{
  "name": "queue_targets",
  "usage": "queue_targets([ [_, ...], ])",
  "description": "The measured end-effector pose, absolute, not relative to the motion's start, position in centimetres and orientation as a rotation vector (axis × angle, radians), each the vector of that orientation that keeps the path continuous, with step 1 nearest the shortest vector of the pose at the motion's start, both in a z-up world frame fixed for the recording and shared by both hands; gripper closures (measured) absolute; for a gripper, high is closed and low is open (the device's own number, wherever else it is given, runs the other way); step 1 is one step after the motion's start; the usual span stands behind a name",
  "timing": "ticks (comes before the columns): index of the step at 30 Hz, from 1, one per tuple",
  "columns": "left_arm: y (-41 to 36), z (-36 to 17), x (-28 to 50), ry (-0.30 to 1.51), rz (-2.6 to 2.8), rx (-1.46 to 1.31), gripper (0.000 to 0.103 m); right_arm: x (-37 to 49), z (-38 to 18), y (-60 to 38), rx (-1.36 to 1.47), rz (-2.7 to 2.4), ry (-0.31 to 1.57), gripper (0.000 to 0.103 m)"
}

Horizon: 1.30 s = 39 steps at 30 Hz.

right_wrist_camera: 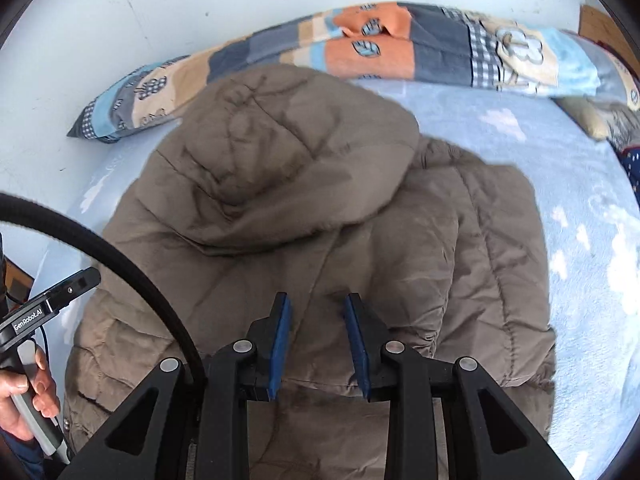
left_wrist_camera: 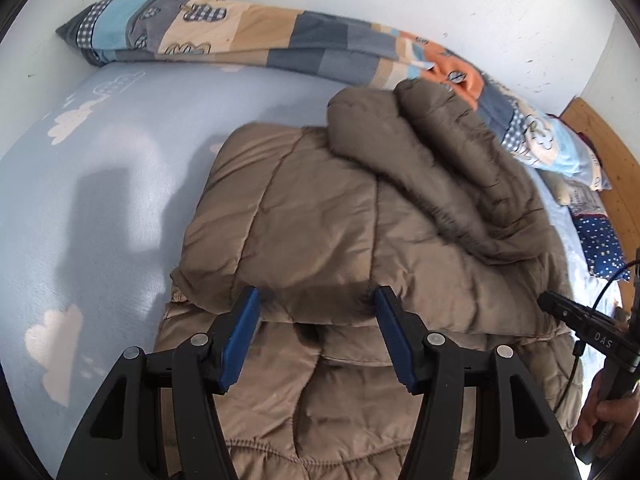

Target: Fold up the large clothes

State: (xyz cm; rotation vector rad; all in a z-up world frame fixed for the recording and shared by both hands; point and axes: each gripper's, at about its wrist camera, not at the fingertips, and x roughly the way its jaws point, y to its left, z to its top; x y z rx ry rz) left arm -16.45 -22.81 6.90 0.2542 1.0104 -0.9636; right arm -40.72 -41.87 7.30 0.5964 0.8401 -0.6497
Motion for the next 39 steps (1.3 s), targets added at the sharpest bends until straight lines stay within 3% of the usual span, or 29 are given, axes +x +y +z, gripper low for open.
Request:
queue_targets([
  [9,-23.9,4.2,-15.8,1.089,-0.923,0.295,0.034,-40.7,3.6,-42.1,0.602,-0.652,0.845,0.072],
  [13,-23.1,5.1,-16.5,1.057,-0.921,0.258,0.034,-42.1,5.0,-42.4,0.681,-0.629,0.833,0.072],
  [17,-21.3,7.5,-18.6,0.965,-0.965,0.234,0.034,-46.4,8.7,-38.6,0.677,-0.598,0.727,0.061],
  [19,-19.9,9.0,-20.5,0.887,-0.983,0.249,0.034,-49.1,10.1,-35.9,0.649,-0.572,0.684,0.053],
  [27,-13.1,13.7,-29.0,0.674,-1.068,0.206,0.03,-60.6,13.7,-27.1,0.586,-0.586,0.53,0.049],
  [39,-0.3,10.6,-39.0,0.641,-1.019,0.302,0.027,-66.2,12.5,-16.7,0.568,-0.473,0.468,0.049],
])
